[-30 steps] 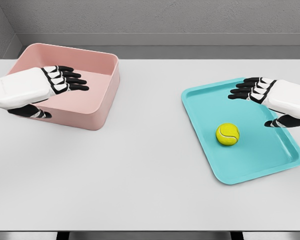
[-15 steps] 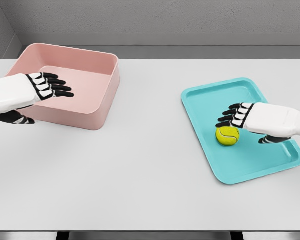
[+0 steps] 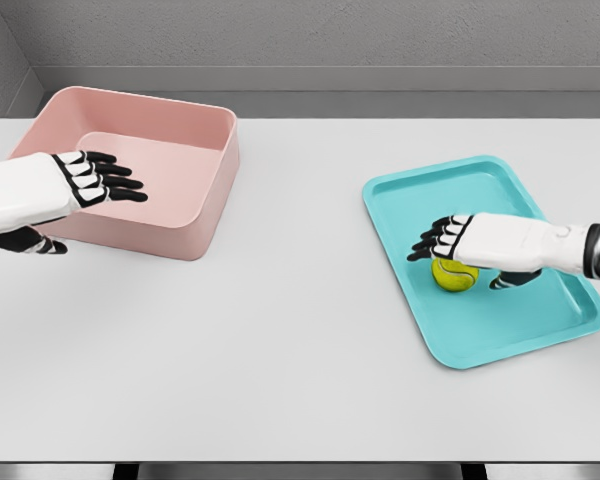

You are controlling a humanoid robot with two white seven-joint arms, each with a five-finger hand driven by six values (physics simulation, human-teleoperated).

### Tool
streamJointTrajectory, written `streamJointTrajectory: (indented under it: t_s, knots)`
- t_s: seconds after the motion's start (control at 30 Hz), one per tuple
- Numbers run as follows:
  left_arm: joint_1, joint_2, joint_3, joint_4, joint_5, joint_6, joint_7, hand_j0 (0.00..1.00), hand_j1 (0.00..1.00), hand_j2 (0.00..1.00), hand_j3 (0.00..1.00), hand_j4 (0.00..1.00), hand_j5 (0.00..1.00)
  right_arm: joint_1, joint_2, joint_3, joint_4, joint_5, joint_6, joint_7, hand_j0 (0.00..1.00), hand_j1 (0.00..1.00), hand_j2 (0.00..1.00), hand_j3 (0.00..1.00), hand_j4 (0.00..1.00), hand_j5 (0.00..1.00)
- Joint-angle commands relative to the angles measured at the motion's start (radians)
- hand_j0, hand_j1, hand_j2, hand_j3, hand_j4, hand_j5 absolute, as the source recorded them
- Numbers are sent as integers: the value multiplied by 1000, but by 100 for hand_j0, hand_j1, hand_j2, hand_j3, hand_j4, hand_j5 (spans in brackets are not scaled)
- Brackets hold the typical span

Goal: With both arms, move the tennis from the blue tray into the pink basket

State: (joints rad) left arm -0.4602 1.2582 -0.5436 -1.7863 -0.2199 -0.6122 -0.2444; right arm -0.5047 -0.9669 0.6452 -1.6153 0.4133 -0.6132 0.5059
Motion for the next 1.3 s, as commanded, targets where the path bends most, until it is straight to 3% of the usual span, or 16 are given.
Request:
streamJointTrajectory:
  t_s: [0.0,0.27,0.37,0.47,0.73,1.27]
  knots:
    - [0,4,1,-1,7,1,1,100,100,100,100,100,100,0,4,10,11,2,2,2,100,100,100,100,100,100]
    - [5,10,2,-1,7,1,2,100,100,100,100,100,100,-2,31,10,40,27,2,2,99,99,99,99,99,99]
    - [5,15,2,-1,13,1,2,100,100,100,100,100,100,-8,31,10,40,41,2,2,91,91,91,91,91,91]
    - [5,17,2,-2,13,1,2,100,100,100,100,100,100,-9,31,10,57,47,2,0,90,90,90,90,90,90]
    - [5,24,2,-2,21,1,4,100,100,100,100,100,100,-8,31,10,57,56,2,0,90,90,90,90,90,90]
    - [5,24,4,-5,22,1,4,100,100,100,100,100,100,0,33,10,51,59,2,2,77,77,77,77,77,77]
